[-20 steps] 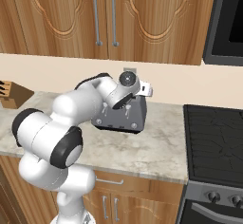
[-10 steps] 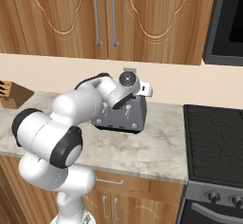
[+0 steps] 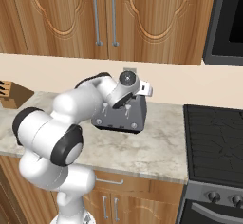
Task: Start the toaster. Once the lever pops up, take the bread to the plate on the dining counter.
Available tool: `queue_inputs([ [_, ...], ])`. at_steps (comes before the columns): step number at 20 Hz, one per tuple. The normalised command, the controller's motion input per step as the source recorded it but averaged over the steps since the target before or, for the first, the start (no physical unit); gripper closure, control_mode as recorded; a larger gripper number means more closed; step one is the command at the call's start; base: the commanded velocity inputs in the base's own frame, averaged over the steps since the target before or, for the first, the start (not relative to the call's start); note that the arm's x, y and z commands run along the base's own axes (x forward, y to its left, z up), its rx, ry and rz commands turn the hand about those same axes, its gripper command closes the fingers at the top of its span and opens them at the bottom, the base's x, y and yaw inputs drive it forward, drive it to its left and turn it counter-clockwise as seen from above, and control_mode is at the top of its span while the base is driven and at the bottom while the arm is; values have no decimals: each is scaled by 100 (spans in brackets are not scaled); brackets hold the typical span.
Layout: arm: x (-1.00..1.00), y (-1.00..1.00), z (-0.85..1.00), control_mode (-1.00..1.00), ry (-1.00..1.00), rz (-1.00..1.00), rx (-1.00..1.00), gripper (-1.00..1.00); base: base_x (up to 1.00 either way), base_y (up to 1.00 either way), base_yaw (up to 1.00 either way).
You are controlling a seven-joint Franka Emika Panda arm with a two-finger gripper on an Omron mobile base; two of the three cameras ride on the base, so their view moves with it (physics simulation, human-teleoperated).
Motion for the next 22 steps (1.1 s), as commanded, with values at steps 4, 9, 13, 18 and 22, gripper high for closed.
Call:
queue_inputs([
  [4,8,0,0,-100,0,0,0,-100,0,0,0],
  [9,1,0,0,-100,1,0,0,-100,0,0,0],
  [13,0,0,0,-100,2,0,0,-100,0,0,0],
  [18,0,0,0,-100,1,0,0,-100,0,0,0],
  [22,0,0,0,-100,1,0,0,-100,0,0,0],
])
